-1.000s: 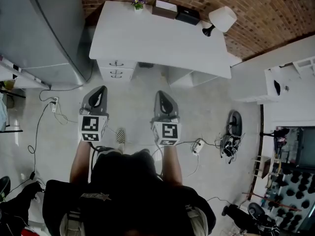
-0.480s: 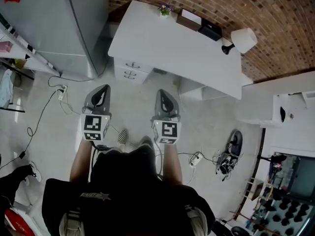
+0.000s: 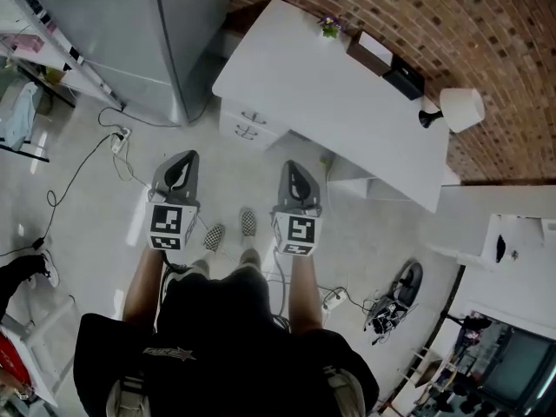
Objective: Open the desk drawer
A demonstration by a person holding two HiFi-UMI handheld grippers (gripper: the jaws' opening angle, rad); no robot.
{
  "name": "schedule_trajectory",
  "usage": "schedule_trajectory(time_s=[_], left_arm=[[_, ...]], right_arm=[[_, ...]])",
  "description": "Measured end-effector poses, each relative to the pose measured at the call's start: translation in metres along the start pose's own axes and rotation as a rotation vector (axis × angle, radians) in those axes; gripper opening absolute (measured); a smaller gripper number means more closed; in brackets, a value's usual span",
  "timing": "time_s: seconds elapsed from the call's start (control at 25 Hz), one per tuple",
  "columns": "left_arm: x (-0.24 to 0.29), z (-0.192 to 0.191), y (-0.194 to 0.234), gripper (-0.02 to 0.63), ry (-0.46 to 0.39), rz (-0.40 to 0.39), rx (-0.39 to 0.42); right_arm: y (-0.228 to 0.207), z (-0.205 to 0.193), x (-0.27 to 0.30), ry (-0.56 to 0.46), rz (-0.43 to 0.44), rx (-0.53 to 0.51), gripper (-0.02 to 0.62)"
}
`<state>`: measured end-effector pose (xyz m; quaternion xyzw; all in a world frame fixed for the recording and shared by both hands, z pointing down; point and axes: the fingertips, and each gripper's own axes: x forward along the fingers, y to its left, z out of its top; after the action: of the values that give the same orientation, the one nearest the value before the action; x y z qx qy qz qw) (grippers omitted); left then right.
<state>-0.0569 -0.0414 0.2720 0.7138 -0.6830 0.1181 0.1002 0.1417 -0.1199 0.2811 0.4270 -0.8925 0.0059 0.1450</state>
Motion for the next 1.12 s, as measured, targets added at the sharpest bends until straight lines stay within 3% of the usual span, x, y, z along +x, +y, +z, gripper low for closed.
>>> schedule_trajectory(time_s=[0.48,1.12], left_arm=[[0.057,-0.072,0.011,0.011,0.072,0.163,-0.085],[0.130,-0.202,0.022,0.011,0.158,0.199,-0.140]], right_arm=[[-0.001,-0.091,0.099,0.104,0.169,-0.069,0.005],[0.007,-0.219,0.198,0.178,0.251,-0.156,0.005]])
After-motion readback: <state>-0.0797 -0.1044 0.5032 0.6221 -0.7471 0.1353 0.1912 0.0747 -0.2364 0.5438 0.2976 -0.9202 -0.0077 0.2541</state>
